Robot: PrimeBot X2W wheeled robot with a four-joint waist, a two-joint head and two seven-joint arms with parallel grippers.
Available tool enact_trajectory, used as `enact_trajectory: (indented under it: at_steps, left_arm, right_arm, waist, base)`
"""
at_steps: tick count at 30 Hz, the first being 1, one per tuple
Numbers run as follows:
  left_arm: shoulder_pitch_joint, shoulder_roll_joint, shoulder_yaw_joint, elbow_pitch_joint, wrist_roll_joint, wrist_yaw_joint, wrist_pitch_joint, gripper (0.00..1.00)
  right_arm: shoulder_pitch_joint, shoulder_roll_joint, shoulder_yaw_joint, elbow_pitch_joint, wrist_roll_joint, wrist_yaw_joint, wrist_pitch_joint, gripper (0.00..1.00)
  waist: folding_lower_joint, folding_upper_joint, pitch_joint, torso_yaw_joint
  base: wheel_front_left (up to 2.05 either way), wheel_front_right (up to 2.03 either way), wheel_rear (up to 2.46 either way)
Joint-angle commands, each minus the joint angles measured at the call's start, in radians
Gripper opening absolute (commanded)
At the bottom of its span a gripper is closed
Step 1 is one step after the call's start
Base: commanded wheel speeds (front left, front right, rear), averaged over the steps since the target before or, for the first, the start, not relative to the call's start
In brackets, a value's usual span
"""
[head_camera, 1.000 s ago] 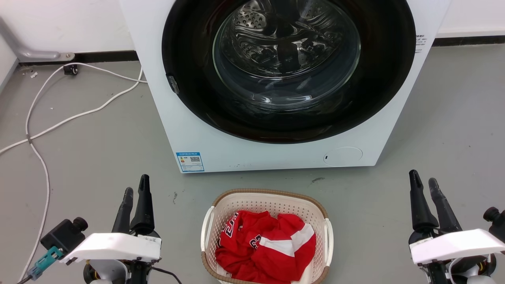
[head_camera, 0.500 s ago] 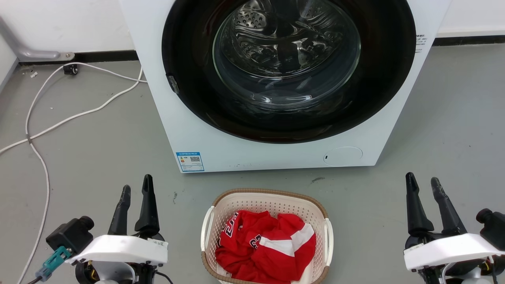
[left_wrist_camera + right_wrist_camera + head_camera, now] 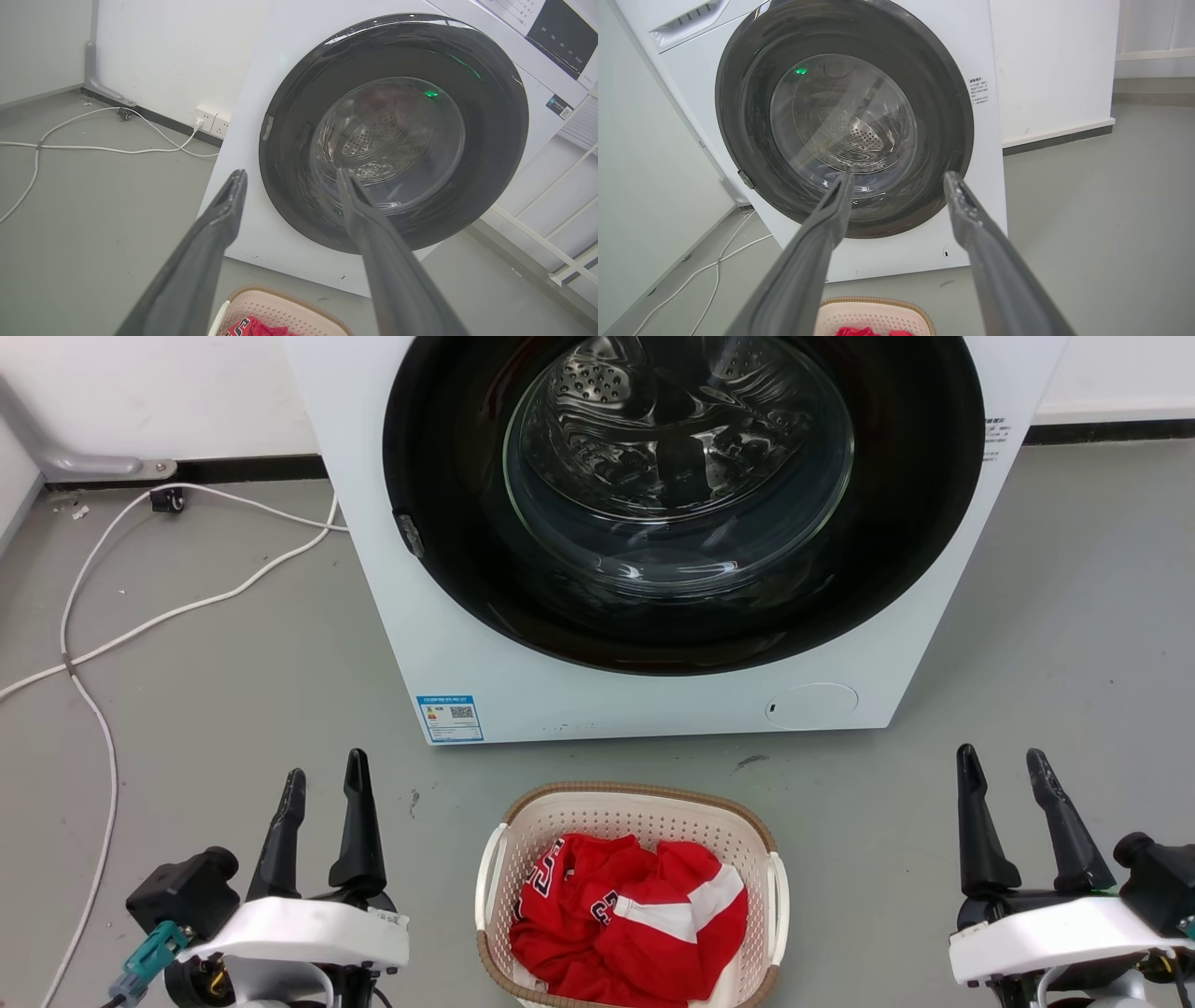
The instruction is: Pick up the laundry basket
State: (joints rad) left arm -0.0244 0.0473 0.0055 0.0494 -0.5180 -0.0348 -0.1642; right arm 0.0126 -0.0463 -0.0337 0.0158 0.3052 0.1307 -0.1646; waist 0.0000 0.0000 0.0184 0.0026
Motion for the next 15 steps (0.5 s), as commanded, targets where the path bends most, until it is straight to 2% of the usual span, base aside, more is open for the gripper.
enact_trajectory:
  at_steps: [1, 15]
  left_arm:
    - [0.004, 0.003, -0.002, -0.014, 0.022, 0.001, -0.008, 1.0]
    - [0.017, 0.004, -0.004, -0.023, 0.158, 0.004, -0.041, 1.0]
  right_arm:
    - [0.007, -0.005, 0.002, -0.015, -0.025, 0.0, -0.007, 1.0]
    - [0.024, -0.005, 0.006, -0.033, -0.167, 0.0, -0.041, 1.0]
  waist:
    - [0.0, 0.0, 0.0, 0.0]
    - [0.0, 0.0, 0.001, 0.001]
  base:
    - [0.0, 0.0, 0.0]
    - [0.0, 0.0, 0.0]
